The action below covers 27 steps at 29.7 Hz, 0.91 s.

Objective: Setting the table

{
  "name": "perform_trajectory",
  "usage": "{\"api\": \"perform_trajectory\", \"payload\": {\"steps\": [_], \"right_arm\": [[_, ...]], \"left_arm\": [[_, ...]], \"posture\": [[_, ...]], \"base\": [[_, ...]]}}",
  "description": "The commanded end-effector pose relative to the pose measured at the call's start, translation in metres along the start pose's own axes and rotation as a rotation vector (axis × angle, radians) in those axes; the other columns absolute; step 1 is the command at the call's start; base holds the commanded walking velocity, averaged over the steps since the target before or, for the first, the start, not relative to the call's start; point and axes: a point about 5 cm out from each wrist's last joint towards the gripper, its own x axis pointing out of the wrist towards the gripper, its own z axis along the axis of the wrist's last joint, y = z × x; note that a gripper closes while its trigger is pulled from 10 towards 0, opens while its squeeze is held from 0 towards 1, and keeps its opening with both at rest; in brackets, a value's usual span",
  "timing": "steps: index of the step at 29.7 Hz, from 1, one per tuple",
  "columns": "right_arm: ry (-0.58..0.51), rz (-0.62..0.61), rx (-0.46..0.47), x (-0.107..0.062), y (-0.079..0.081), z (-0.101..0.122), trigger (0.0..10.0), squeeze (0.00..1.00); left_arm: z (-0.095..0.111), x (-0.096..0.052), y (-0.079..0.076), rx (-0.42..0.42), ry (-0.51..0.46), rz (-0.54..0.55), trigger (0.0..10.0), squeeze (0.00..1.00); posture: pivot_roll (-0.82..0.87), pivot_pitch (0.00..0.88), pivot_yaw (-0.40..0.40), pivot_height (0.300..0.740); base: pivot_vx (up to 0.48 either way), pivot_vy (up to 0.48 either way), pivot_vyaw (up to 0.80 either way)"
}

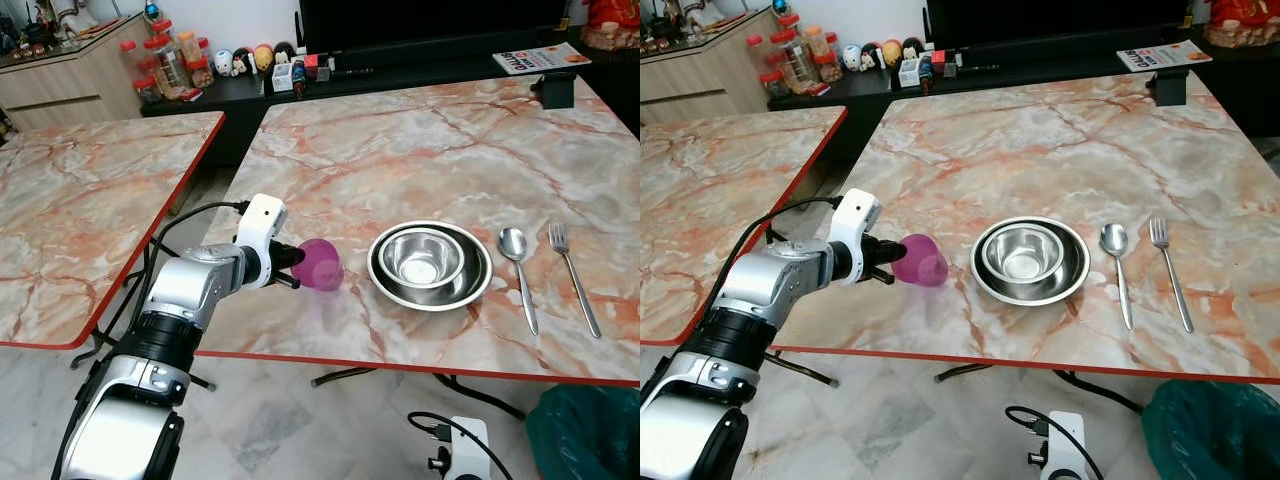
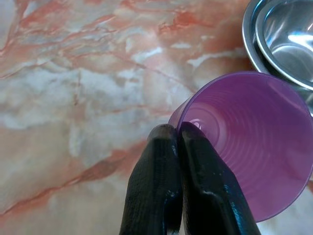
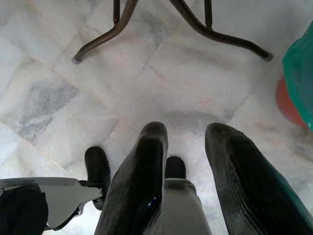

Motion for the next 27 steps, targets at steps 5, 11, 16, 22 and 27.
{"api": "perform_trajectory", "payload": {"steps": [5, 11, 16, 22, 27], "right_arm": [[0.012, 0.01, 0.015, -0.002, 0.006, -0.004, 10.0, 0.0], [0.016, 0.008, 0.032, -0.002, 0.009, -0.006, 10.0, 0.0], [0.02, 0.001, 0.047, -0.003, 0.008, -0.008, 10.0, 0.0], [0.03, 0.001, 0.058, -0.004, 0.01, -0.012, 10.0, 0.0], [0.034, 0.001, 0.062, -0.005, 0.01, -0.014, 10.0, 0.0]], "left_arm": [[0.018, -0.003, 0.003, 0.024, 0.01, -0.02, 10.0, 0.0], [0.024, 0.007, -0.003, 0.059, 0.04, -0.051, 10.0, 0.0], [0.026, 0.01, -0.006, 0.082, 0.063, -0.065, 10.0, 0.0], [0.025, 0.012, -0.007, 0.116, 0.136, -0.088, 10.0, 0.0], [0.025, 0.012, -0.006, 0.124, 0.157, -0.091, 10.0, 0.0]], "posture": [[0.04, 0.037, 0.186, 0.74], [0.02, 0.038, 0.209, 0.74], [0.02, 0.038, 0.219, 0.74], [0.02, 0.041, 0.235, 0.74], [0.03, 0.042, 0.237, 0.74]], "base": [[0.0, 0.0, 0.0], [0.0, 0.0, 0.0], [0.0, 0.0, 0.0], [0.0, 0.0, 0.0], [0.0, 0.0, 0.0]]}}
